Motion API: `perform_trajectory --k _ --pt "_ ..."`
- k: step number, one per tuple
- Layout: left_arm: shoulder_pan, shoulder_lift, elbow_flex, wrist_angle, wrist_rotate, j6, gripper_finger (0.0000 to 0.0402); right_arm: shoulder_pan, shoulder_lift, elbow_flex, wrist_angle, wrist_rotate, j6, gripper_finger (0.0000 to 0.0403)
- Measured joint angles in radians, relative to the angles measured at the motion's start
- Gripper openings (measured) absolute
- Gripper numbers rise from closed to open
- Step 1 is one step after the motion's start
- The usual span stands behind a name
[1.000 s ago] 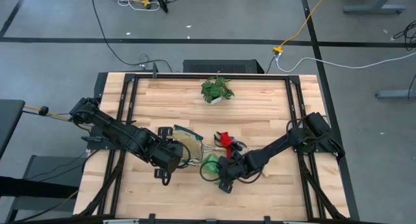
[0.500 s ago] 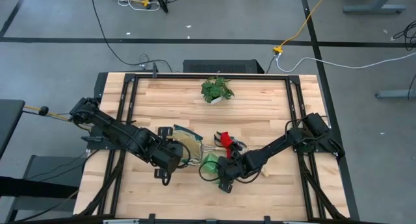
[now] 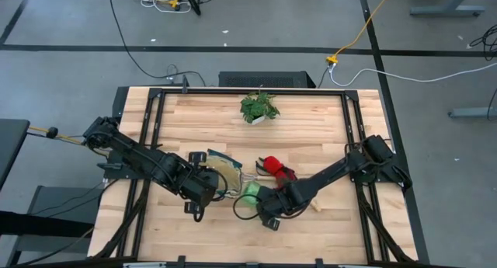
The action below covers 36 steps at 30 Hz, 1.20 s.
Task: Pick & Place Garden tools in Gardening bag
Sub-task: Put the green spray bottle into the green gardening bag
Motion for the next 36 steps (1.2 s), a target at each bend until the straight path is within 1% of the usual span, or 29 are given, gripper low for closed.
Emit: perform_trajectory --k 9,12,15,19,23,28,33,36 --pt "0.0 0.0 0.0 0.0 0.0 0.0 0.0163 0.0 -0.001 0.237 -0.299 0.13 -0.047 0.0115" --pt "0.0 0.0 0.0 0.0 0.0 0.0 0.0163 0.0 -0.002 0.311 -0.343 0.173 -0.08 0.0115" --pt "0.0 0.0 0.0 0.0 0.0 0.0 0.0163 -0.004 -0.002 0.37 -0.347 0.213 -0.128 0.0115" --pt "0.0 0.0 0.0 0.0 0.0 0.0 0.0163 -0.029 -0.003 0.404 -0.33 0.258 -0.176 0.0115" --pt "0.0 0.0 0.0 0.0 0.0 -0.001 0.0163 -0.073 -0.003 0.408 -0.281 0.262 -0.234 0.0115" --pt "-0.001 0.0 0.0 0.0 0.001 -0.001 0.0163 -0.123 -0.003 0.409 -0.166 0.248 -0.321 0.0115" --pt "-0.009 0.0 0.0 -0.009 0.008 -0.003 0.0163 -0.159 -0.003 0.409 -0.013 0.187 -0.416 0.0115" --pt "-0.023 -0.001 0.0 -0.017 0.008 -0.005 0.0163 -0.17 -0.002 0.408 0.018 0.176 -0.459 0.0115"
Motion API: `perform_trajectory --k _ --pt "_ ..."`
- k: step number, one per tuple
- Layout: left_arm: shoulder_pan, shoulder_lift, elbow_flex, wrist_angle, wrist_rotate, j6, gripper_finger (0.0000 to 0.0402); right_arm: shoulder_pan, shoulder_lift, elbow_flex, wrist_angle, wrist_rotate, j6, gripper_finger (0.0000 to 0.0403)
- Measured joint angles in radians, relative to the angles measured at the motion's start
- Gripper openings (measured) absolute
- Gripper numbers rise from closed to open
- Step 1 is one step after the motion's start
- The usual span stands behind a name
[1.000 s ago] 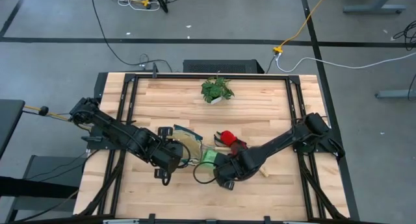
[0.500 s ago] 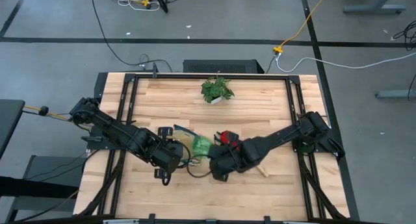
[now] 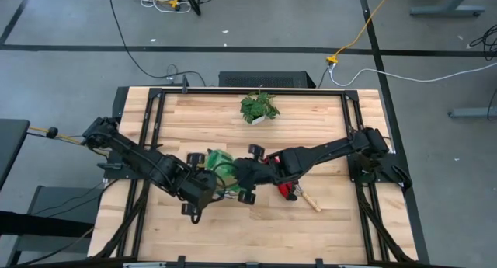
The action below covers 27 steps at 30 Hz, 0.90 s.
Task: Pick & Place Garden tools in Gardening bag
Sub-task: Put the green spray bottle into the green gardening bag
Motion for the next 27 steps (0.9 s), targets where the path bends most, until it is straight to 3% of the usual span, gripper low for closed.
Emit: perform_trajectory --k 8,27 --pt "-0.04 0.0 0.0 -0.027 -0.032 -0.032 0.0163 -0.026 0.049 -0.001 0.075 -0.019 -0.022 0.0115" --pt "-0.096 -0.002 0.001 -0.053 -0.088 -0.056 0.0163 -0.12 0.126 0.0 0.315 -0.253 -0.1 0.0115"
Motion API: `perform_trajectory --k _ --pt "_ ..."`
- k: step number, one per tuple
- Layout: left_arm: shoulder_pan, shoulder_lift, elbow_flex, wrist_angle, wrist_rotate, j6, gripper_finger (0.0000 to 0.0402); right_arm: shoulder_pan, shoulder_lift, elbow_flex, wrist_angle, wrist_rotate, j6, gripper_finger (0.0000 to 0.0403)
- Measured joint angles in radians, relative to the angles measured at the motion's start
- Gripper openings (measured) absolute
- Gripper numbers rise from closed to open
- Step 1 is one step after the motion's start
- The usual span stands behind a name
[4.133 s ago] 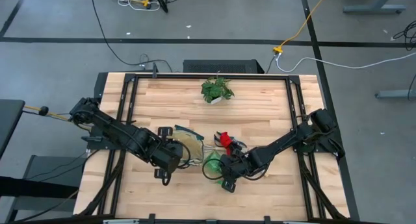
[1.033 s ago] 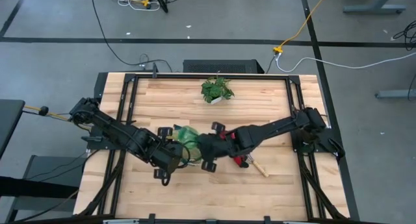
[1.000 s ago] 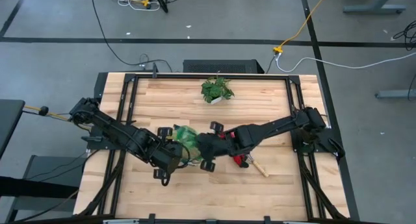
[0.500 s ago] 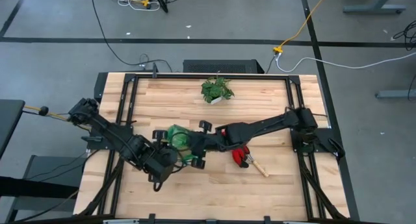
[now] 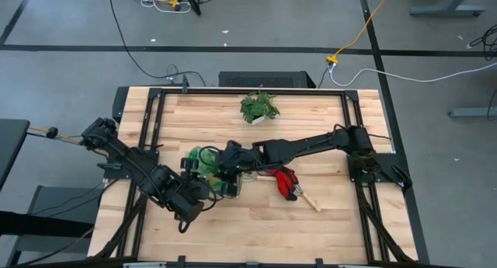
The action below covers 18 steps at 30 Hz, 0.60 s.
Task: Pick & Place Garden tools in Gardening bag
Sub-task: Put the green spray bottle into the green gardening bag
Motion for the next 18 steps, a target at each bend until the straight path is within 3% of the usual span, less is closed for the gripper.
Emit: perform_trajectory --k 18 --pt "0.0 0.0 0.0 -0.024 0.002 -0.02 0.0163 -0.013 0.031 0.001 -0.079 -0.169 0.035 0.0115"
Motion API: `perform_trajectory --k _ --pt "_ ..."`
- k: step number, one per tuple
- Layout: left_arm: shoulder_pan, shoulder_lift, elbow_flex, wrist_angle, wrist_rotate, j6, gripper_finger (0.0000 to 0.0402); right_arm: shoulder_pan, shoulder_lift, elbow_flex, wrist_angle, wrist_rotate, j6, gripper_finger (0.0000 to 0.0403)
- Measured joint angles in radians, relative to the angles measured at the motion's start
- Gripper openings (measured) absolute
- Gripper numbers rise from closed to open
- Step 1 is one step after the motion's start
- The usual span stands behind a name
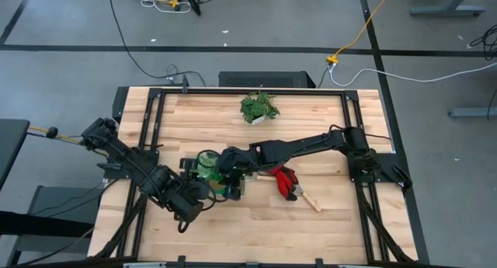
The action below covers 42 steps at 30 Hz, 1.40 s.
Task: Pick & Place Garden tools in Gardening bag
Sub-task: Put the green spray bottle into the green gardening bag
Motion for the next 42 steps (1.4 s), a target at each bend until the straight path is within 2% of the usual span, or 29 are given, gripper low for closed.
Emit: perform_trajectory --k 5,16,22,28,37,42 --pt "0.0 0.0 0.0 0.002 0.001 0.0 0.0163 -0.02 0.0 0.0 -0.028 -0.117 0.037 0.0115" --pt "0.0 0.0 0.0 -0.004 -0.003 0.0 0.0163 -0.054 -0.011 0.0 -0.076 -0.25 0.059 0.012" --pt "0.0 0.0 0.0 -0.003 -0.003 0.001 0.0163 -0.054 -0.011 0.024 -0.126 -0.267 0.069 0.0141" --pt "0.0 0.0 0.0 -0.005 -0.001 -0.002 0.0163 -0.053 -0.011 0.071 -0.17 -0.267 0.061 0.0146" --pt "-0.006 0.0 0.0 -0.003 -0.004 -0.006 0.0163 -0.052 -0.011 0.074 -0.175 -0.269 0.067 0.015" --pt "-0.01 0.0 0.0 -0.005 -0.008 -0.006 0.0163 -0.05 -0.011 0.074 -0.18 -0.29 0.054 0.0169"
